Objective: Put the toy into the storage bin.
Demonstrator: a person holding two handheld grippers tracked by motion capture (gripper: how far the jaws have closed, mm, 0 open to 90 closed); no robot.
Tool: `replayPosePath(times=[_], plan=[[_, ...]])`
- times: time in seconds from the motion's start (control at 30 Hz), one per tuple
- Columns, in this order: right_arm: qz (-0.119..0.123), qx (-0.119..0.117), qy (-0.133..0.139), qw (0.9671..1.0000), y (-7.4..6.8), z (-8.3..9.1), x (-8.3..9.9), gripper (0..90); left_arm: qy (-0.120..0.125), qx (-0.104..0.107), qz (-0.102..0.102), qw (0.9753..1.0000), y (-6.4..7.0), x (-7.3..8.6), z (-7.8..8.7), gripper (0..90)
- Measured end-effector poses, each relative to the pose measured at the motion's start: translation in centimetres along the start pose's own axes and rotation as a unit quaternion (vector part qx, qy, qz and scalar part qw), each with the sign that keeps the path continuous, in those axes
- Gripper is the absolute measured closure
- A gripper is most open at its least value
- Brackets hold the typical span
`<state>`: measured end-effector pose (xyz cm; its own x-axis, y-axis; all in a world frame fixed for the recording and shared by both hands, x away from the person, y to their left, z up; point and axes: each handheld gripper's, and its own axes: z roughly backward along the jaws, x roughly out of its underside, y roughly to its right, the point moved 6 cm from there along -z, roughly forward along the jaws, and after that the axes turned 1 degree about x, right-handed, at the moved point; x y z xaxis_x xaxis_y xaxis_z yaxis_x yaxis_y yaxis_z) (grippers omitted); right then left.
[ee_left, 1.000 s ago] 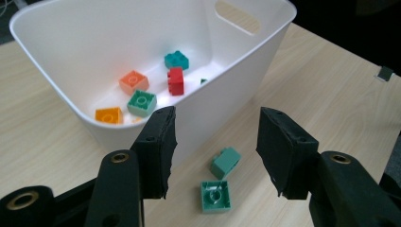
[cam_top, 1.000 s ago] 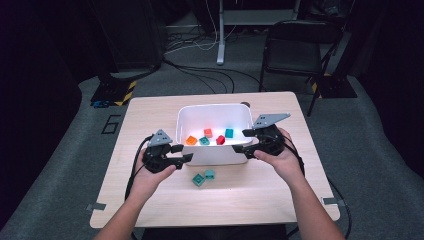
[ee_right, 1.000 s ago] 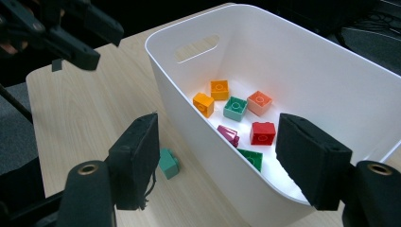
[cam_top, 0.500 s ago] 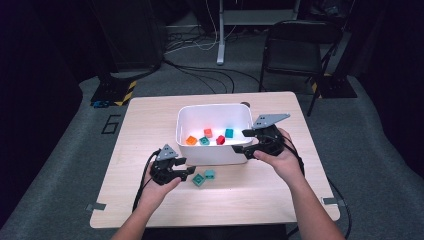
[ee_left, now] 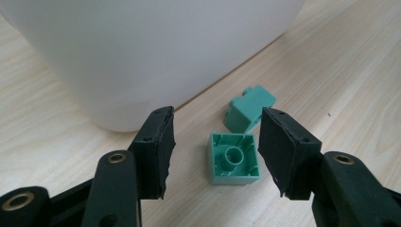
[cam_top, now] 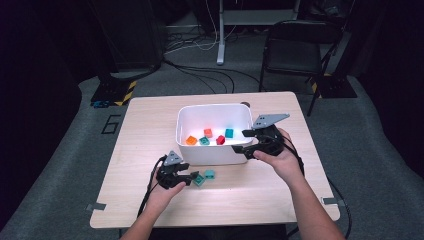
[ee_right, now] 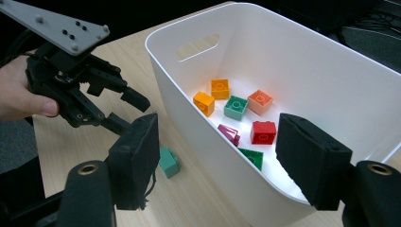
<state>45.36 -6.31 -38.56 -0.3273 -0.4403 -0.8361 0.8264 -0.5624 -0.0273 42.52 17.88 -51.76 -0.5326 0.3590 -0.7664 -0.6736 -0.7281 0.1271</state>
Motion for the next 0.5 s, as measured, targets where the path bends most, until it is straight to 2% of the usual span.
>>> replayPosePath(times=[0.13,0.3,0.5], plan=[[0.000,0.000,0.000,1.0000,0.0,0.0,0.0,30.6,-0.006,0.004,0.004,1.0000,0.1,0.5,-0.7,45.3],[0.001,-0.001,-0.001,1.0000,0.0,-0.1,0.0,30.6,-0.025,0.009,-0.006,0.9996,0.4,1.1,-1.5,45.4],[0.001,-0.001,-0.002,1.0000,0.0,-0.2,0.1,30.6,-0.035,0.013,-0.003,0.9993,0.6,1.5,-2.3,45.7]])
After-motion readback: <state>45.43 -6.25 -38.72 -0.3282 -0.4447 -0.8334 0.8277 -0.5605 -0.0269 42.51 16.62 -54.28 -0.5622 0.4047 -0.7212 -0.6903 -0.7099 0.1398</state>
